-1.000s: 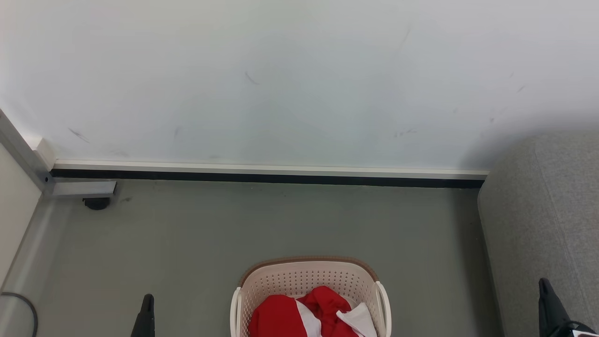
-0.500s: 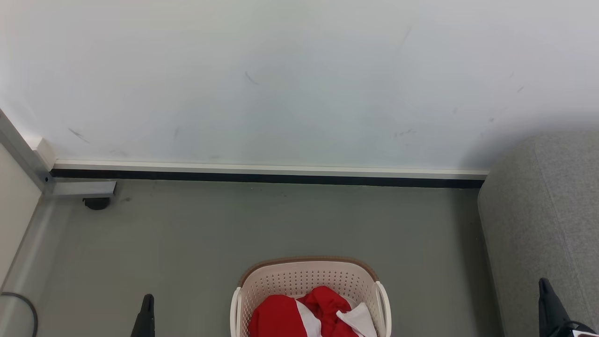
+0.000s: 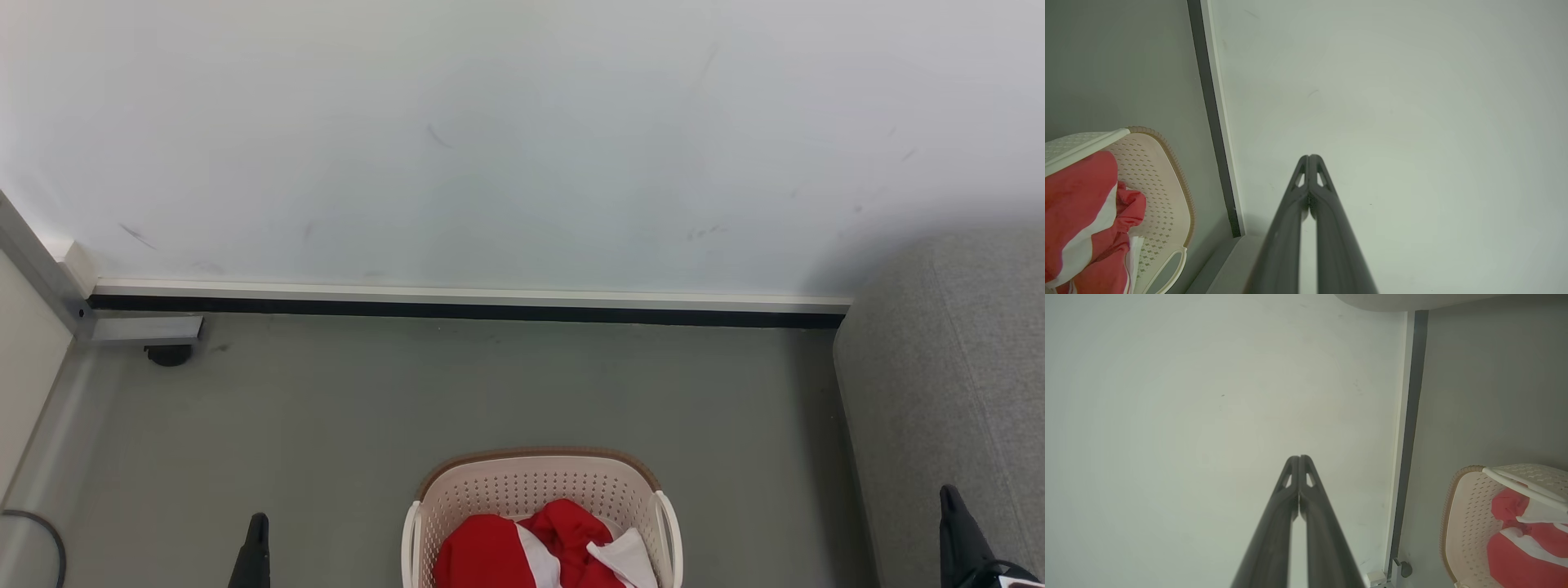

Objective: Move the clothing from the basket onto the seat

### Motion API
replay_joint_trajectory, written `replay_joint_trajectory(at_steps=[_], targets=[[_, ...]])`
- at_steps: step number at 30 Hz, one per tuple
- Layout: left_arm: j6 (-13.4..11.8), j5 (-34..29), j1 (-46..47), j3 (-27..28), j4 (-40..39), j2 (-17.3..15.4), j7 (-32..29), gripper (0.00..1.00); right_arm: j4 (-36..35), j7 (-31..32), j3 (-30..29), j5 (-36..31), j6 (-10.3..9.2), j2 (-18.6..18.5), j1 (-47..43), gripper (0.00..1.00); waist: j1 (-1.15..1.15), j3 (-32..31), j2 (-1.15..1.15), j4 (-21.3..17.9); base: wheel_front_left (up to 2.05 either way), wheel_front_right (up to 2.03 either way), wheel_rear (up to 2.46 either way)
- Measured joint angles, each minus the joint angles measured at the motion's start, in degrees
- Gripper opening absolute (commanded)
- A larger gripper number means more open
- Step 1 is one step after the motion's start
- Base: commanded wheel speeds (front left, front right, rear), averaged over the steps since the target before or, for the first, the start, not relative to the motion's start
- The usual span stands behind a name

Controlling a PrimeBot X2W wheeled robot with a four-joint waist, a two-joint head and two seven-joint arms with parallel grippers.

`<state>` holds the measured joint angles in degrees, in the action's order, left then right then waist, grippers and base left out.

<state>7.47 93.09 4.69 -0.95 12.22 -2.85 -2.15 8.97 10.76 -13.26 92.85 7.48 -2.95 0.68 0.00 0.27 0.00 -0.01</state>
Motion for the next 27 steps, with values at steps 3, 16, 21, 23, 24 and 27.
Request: replay_joint_trajectory(at_steps=[3,16,21,23,24,27], targets=[[0.0,0.0,0.0,0.0,0.0,0.0,0.0,0.0,0.0,0.0,0.0,0.0,0.0,0.0,0.0,0.0,0.0,0.0,0.0,0.0,0.0,0.0,0.0],[0.0,0.0,0.0,0.0,0.0,0.0,0.0,0.0,0.0,0.0,0.0,0.0,0.0,0.0,0.0,0.0,0.0,0.0,0.0,0.0,0.0,0.0,0.0],[0.0,0.0,0.0,0.0,0.0,0.0,0.0,0.0,0.0,0.0,0.0,0.0,0.0,0.0,0.0,0.0,0.0,0.0,0.0,0.0,0.0,0.0,0.0],[0.0,0.0,0.0,0.0,0.0,0.0,0.0,0.0,0.0,0.0,0.0,0.0,0.0,0.0,0.0,0.0,0.0,0.0,0.0,0.0,0.0,0.0,0.0],[0.0,0.0,0.0,0.0,0.0,0.0,0.0,0.0,0.0,0.0,0.0,0.0,0.0,0.0,0.0,0.0,0.0,0.0,0.0,0.0,0.0,0.0,0.0],[0.0,0.0,0.0,0.0,0.0,0.0,0.0,0.0,0.0,0.0,0.0,0.0,0.0,0.0,0.0,0.0,0.0,0.0,0.0,0.0,0.0,0.0,0.0]])
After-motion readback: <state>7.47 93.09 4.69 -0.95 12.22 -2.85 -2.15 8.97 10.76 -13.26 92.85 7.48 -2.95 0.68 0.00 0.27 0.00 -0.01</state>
